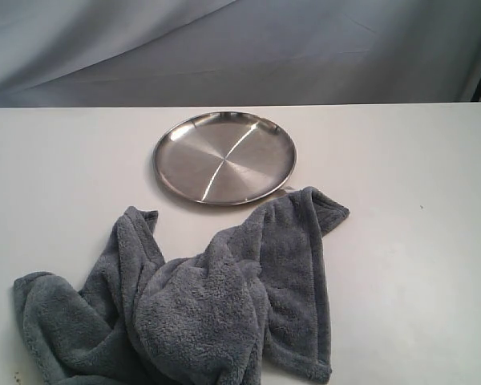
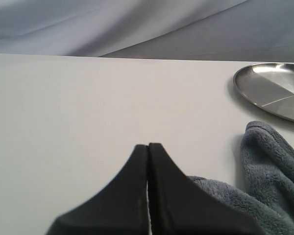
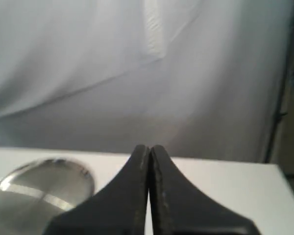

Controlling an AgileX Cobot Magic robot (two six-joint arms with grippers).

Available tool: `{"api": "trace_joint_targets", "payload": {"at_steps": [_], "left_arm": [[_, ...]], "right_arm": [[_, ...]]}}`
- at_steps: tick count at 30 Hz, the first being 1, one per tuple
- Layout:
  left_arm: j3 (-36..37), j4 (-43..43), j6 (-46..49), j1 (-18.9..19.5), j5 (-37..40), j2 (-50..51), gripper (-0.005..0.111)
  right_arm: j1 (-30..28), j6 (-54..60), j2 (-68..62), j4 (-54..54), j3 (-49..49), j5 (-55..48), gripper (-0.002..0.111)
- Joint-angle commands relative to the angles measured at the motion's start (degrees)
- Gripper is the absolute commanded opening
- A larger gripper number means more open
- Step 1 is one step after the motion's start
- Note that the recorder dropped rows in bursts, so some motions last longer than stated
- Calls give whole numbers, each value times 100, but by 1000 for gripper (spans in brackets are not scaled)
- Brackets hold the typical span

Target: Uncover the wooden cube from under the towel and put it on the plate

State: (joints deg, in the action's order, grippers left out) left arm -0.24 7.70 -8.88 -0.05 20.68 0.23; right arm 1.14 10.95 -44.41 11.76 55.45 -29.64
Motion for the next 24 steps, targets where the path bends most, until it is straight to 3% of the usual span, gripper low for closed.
{"api": "trace_joint_targets", "payload": {"at_steps": [1, 5, 16, 24], "left_arm": [[24, 15, 5, -22, -49, -23, 0], [24, 15, 5, -22, -49, -23, 0], [24, 15, 5, -22, -49, -23, 0], [24, 15, 5, -22, -49, -23, 0]], "right_arm": [[493, 2474, -1197, 2308, 670, -1468, 0], [969, 2702, -2051, 2584, 980, -1781, 0], [2687, 2723, -3087, 1658, 999, -1248, 0], [3372, 1719, -3785, 676, 999, -966, 0]]}}
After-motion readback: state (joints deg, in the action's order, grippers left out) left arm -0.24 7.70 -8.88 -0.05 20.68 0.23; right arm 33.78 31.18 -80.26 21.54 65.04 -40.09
